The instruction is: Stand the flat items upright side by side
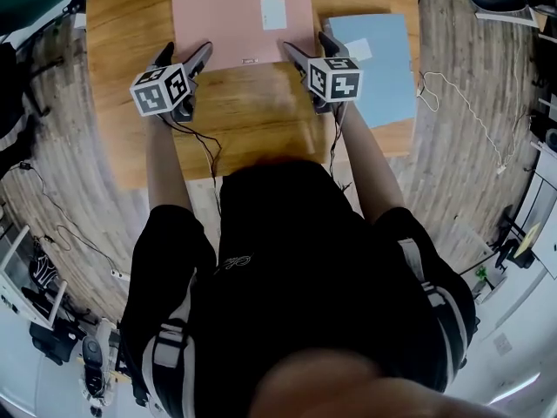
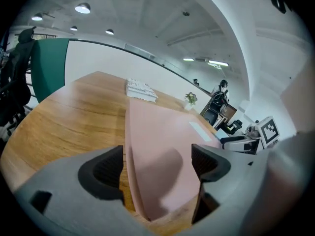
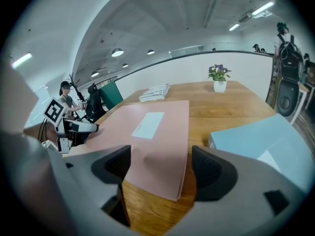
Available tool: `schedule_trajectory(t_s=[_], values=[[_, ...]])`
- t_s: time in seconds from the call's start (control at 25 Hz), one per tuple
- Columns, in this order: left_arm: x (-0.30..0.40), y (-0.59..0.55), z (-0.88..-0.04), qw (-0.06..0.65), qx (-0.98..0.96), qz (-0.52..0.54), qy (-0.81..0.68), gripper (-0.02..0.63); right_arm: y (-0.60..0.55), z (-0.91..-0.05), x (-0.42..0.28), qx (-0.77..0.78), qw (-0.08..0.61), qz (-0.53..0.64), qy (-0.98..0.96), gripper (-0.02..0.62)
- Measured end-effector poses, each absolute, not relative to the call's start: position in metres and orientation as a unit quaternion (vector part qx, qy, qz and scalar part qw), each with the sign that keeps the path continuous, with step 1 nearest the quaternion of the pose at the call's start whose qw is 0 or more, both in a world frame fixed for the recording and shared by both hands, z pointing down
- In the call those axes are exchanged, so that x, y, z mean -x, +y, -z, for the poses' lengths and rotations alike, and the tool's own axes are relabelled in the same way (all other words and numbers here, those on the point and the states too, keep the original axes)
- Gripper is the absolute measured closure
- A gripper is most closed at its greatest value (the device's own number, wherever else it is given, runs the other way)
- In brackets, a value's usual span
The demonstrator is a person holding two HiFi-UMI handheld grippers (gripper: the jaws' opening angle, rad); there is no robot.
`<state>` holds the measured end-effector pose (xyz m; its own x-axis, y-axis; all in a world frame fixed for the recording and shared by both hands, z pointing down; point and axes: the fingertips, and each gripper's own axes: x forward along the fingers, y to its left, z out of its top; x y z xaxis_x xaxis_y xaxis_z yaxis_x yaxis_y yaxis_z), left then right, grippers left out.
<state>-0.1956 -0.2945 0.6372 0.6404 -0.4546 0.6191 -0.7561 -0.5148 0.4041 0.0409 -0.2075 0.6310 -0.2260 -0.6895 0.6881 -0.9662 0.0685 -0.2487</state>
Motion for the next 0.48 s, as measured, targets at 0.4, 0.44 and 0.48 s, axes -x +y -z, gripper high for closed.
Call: schedule_trajectory(t_s=[0.4,0.44,0.48], values=[[0.182,-0.309,-0.66,0.354,-0.836,-0.273,-0.317,0.181,-0.232,-0.653,-0.044,-0.589,0.184,-0.399,-0.679,0.209],[0.18,-0.307,-0.661,0.351,-0.837,-0.274,-0.317,0.181,-0.231,-0.654,-0.045,-0.592,0.184,-0.397,-0.677,0.21],[0.18,-0.307,-0.661,0.346,-0.838,-0.275,-0.319,0.181,-0.231,-0.654,-0.045,-0.593,0.184,-0.393,-0.678,0.21]])
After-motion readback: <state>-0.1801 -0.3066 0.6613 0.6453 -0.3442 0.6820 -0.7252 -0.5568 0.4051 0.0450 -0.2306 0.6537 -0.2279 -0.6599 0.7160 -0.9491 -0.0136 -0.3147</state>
